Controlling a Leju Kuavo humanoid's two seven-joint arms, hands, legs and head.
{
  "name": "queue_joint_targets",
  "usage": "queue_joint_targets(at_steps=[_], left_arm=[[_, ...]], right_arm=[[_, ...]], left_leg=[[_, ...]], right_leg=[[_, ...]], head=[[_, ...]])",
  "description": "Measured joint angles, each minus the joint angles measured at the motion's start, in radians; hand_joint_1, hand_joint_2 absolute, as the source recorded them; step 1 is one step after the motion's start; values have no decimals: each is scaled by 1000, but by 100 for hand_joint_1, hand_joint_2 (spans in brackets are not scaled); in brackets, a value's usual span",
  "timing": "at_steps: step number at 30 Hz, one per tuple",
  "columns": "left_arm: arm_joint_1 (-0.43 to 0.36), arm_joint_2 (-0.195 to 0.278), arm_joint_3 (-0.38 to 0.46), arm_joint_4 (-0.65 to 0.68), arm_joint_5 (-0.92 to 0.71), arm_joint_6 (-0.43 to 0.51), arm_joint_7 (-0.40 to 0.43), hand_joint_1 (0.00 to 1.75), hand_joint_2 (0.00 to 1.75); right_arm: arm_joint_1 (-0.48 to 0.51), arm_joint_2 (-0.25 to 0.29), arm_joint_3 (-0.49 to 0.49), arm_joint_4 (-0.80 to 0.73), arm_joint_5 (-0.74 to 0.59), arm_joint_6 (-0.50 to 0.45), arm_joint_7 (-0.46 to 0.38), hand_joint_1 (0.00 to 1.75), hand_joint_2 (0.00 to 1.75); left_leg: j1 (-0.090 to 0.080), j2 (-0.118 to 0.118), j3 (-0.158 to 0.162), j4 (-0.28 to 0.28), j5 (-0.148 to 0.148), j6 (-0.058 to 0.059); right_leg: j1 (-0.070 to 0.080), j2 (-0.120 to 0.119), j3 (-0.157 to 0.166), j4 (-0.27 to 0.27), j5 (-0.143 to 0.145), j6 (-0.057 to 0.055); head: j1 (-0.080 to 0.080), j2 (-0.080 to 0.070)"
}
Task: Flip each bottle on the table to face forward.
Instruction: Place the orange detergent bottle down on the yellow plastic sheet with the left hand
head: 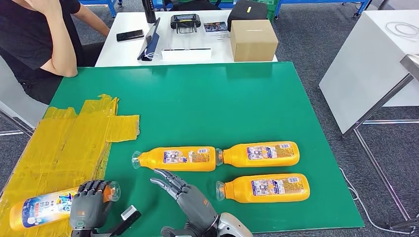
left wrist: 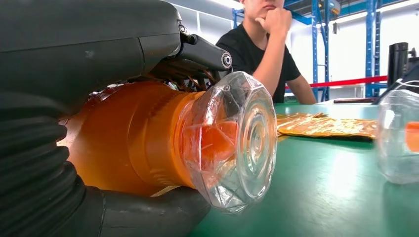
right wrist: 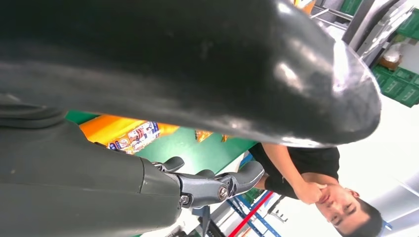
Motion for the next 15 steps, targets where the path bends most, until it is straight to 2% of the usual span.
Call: queue_joint_targets(at_steps=[3,4,7,8,12,15], left_arm=[[14,-4,-34,-8,-1,0,7,175,175],[19,-5,-51,-10,4,-2,15,134,175],[34,-4,-121,-24,34,-28,60,3,44],[38,-2,-149,-31,48,-52,78,0,0],[50,16,-261,-61,156,-202,113,0,0],[57,34,-321,-83,213,-242,116,0,0]], right_arm=[[0,1,-1,0,2,-1,9,0,0],[0,1,-2,0,3,-1,13,0,0],[0,3,-3,0,8,-3,24,0,0],[0,3,-3,0,10,-3,27,0,0],[1,3,-5,0,19,-6,38,0,0],[4,4,-9,0,20,-7,40,0,0]], left_leg=[[0,0,0,0,0,0],[0,0,0,0,0,0],[0,0,0,0,0,0],[0,-1,0,0,0,0],[0,-2,1,0,0,0],[0,-2,2,0,0,0]], right_leg=[[0,0,0,0,0,0],[0,0,0,0,0,0],[-1,0,0,0,0,0],[-1,-1,0,0,0,0],[-1,-2,1,0,0,0],[-1,-2,2,0,0,0]], head=[[0,0],[0,0],[0,0],[0,0],[0,0],[0,0]])
